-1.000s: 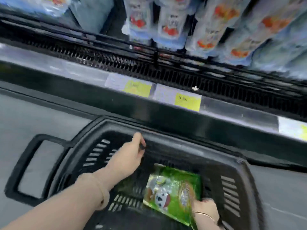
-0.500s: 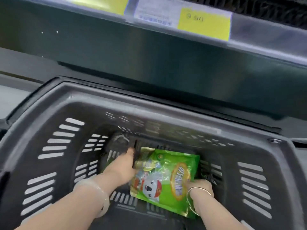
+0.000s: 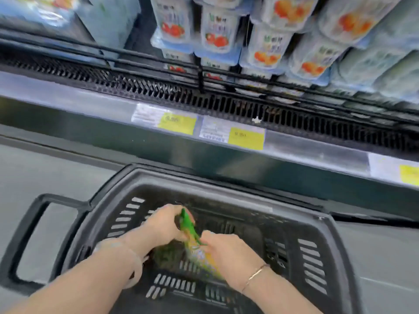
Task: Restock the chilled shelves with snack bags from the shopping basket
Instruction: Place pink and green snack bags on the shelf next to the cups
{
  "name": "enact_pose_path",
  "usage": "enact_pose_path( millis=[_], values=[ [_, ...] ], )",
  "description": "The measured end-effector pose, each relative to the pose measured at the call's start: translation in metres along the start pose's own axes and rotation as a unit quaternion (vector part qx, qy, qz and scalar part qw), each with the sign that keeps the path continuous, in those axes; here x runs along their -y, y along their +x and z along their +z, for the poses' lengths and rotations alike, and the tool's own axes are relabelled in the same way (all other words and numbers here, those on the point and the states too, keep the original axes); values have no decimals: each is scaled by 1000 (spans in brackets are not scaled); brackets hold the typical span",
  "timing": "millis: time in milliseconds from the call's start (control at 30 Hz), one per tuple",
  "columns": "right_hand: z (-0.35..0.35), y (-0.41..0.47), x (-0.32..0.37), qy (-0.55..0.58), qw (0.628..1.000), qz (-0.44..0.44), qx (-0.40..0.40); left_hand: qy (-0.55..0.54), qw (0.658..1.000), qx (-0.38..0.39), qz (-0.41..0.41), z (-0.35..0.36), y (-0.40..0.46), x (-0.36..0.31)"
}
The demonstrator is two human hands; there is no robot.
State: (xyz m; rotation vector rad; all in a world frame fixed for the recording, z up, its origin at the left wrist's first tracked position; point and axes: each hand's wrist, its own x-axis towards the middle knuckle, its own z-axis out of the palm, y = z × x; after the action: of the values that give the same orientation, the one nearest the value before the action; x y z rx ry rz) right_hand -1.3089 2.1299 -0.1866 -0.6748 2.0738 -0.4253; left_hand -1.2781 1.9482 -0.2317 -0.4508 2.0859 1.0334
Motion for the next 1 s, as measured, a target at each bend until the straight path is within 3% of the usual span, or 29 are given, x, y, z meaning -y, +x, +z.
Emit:
enact_pose_path(
  millis=[67, 133, 267, 500, 633, 767, 833, 933, 1000],
  values=[
    [-32, -5, 15, 18, 999, -50, 1, -91, 995, 47, -7, -28, -20, -4],
    [-80, -14, 32, 57, 994, -89, -16, -117, 989, 85, 2, -50, -41, -15],
    [-167, -25, 77, 10, 990, -139, -32, -222, 971, 78, 38, -91, -72, -52],
    [-278, -54, 150, -21, 971, -174, -165, -323, 941, -60, 82, -175, -127, -127],
    [-333, -78, 172, 12, 931, -187, -314, -386, 914, -70, 104, -219, -162, -169],
    [-382, -113, 180, 208, 833, -179, -480, -412, 895, -84, 148, -268, -197, -216],
    [-402, -136, 179, 353, 812, -170, -433, -427, 881, -106, 175, -292, -212, -244],
    [-419, -163, 173, 309, 903, -105, -280, -419, 871, -128, 221, -311, -226, -290],
    [-427, -171, 163, 273, 926, -80, -247, -399, 878, -138, 226, -314, -228, -328]
  ],
)
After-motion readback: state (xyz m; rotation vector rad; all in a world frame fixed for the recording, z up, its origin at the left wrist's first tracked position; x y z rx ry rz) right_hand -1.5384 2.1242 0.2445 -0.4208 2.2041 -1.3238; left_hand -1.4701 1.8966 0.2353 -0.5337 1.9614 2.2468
